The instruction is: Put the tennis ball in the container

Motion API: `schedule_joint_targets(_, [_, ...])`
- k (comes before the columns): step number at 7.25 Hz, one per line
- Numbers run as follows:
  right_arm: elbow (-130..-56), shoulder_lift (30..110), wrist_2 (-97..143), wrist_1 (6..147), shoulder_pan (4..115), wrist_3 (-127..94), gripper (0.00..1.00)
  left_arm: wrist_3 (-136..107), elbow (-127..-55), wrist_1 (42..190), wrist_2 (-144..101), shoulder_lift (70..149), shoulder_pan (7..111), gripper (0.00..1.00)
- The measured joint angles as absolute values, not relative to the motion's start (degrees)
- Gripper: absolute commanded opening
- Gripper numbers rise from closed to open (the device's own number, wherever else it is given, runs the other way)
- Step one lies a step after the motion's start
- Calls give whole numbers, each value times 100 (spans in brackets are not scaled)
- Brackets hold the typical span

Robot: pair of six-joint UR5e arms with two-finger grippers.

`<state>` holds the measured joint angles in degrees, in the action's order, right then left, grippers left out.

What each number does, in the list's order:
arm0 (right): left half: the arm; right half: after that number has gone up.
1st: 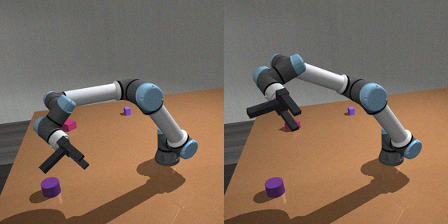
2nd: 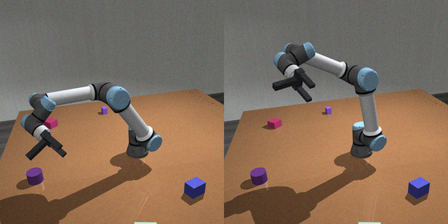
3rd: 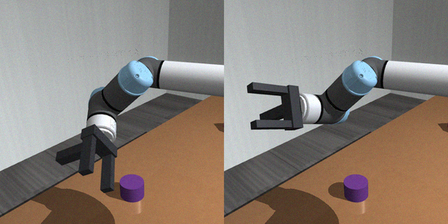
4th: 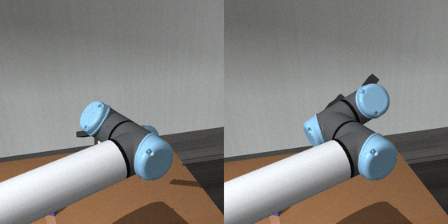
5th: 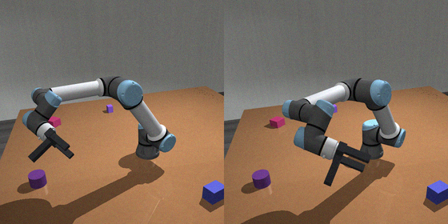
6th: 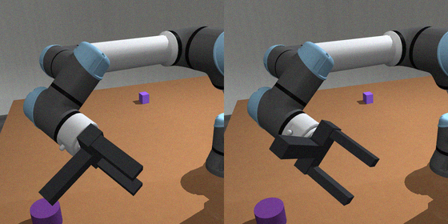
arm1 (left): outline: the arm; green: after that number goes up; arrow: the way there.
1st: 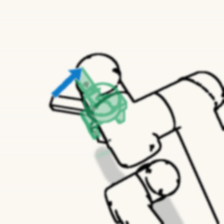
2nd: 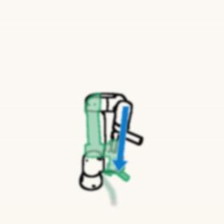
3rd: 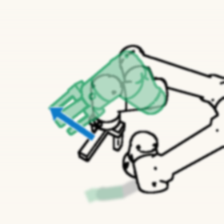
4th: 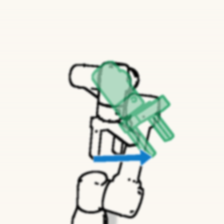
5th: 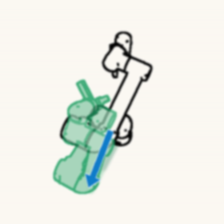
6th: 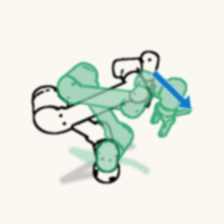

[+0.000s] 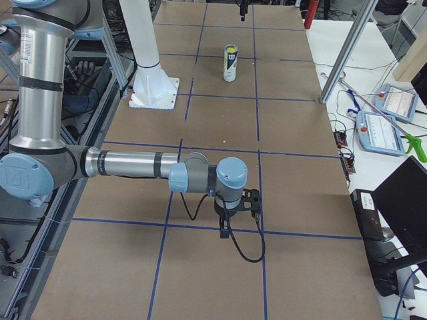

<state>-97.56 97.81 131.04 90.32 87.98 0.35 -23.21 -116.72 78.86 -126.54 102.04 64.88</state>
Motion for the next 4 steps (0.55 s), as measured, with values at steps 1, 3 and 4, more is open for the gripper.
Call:
schedule_joint_targets(1, [-9756,9782,13105,9031,8798,35,100,-1464,-11527,7894,-12772,9842,7002,100])
schedule_joint_targets(3, [-9756,9777,13104,9033,8798,35,100,282,-10853,7906,-13055,9327,8097,100])
schedule_joint_targets(4, [-9756,9777,13105,9029,8798,35,100,942,-10430,7899,-13143,9187,8536,100])
